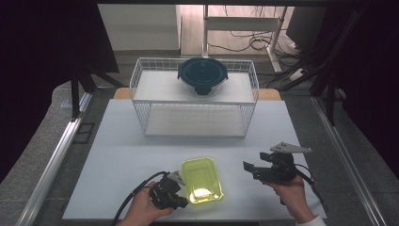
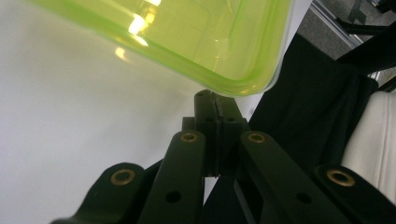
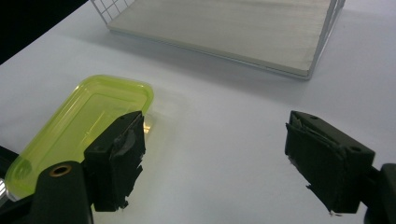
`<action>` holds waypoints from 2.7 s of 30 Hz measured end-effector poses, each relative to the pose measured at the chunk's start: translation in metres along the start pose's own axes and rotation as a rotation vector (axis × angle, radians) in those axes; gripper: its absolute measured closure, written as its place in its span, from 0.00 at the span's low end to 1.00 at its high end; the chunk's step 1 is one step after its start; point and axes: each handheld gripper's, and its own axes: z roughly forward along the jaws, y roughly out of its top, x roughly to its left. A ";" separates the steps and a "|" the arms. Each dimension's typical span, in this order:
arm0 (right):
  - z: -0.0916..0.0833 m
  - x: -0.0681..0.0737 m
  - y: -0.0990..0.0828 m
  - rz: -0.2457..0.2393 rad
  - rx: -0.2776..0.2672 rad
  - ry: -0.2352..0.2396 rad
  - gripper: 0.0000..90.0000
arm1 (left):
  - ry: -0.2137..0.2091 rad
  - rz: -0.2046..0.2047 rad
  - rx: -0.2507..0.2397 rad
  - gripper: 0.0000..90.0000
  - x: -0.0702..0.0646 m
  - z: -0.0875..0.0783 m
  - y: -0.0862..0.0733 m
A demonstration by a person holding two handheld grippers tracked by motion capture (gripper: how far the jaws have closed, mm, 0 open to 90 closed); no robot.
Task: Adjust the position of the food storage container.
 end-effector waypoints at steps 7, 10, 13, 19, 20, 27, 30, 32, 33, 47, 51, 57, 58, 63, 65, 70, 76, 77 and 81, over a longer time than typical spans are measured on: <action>0.000 0.000 0.000 -0.004 0.003 -0.001 0.22 | -0.017 0.026 -0.019 1.00 -0.010 0.023 0.027; 0.000 -0.001 0.000 -0.004 0.004 -0.001 0.22 | -0.017 0.034 -0.032 1.00 -0.014 0.031 0.037; 0.000 0.000 0.000 -0.004 0.003 0.000 0.22 | -0.031 0.018 -0.042 1.00 -0.016 0.038 0.043; 0.000 -0.001 -0.001 0.000 0.004 -0.003 0.22 | -0.038 0.021 -0.053 1.00 -0.020 0.049 0.051; 0.000 -0.001 -0.001 -0.001 0.004 -0.002 0.22 | -0.038 0.017 -0.058 1.00 -0.021 0.050 0.053; 0.002 -0.001 -0.001 -0.006 0.006 -0.003 0.22 | -0.032 0.012 -0.078 1.00 -0.025 0.058 0.062; 0.002 -0.001 -0.001 -0.006 0.007 -0.004 0.22 | -0.015 0.018 -0.085 1.00 -0.025 0.062 0.067; 0.002 -0.001 -0.001 -0.005 0.009 -0.004 0.22 | -0.011 0.009 -0.093 1.00 -0.027 0.065 0.069; 0.002 -0.001 -0.001 -0.006 0.009 -0.005 0.22 | -0.004 0.009 -0.100 1.00 -0.027 0.065 0.070; 0.001 -0.002 -0.001 -0.002 0.006 -0.006 0.22 | -0.009 0.002 -0.122 1.00 -0.028 0.060 0.070; 0.001 -0.002 -0.001 0.000 0.007 -0.004 0.22 | -0.019 0.002 -0.137 1.00 -0.029 0.048 0.062; -0.001 -0.002 -0.002 -0.009 0.021 -0.017 0.22 | 0.001 -0.014 -0.182 1.00 -0.019 0.016 0.034; -0.001 -0.002 -0.002 -0.009 0.028 -0.020 0.22 | 0.008 -0.021 -0.191 1.00 -0.017 0.010 0.030; 0.000 -0.002 -0.006 -0.025 0.067 -0.032 0.24 | 0.091 -0.079 -0.285 0.89 0.003 -0.028 0.005; 0.001 -0.002 -0.008 -0.033 0.081 -0.036 0.24 | 0.151 -0.116 -0.314 0.72 0.011 -0.039 -0.003; 0.003 -0.002 -0.010 -0.047 0.108 -0.046 0.27 | 0.213 -0.226 -0.335 0.35 0.035 -0.053 -0.014; 0.008 -0.006 -0.016 -0.005 0.130 -0.021 0.27 | 0.182 -0.302 -0.342 0.27 0.051 -0.054 -0.021; 0.009 -0.007 -0.017 0.001 0.133 -0.017 0.27 | 0.183 -0.302 -0.343 0.27 0.052 -0.054 -0.021; 0.010 -0.008 -0.019 0.015 0.133 -0.008 0.27 | 0.169 -0.310 -0.351 0.26 0.053 -0.055 -0.021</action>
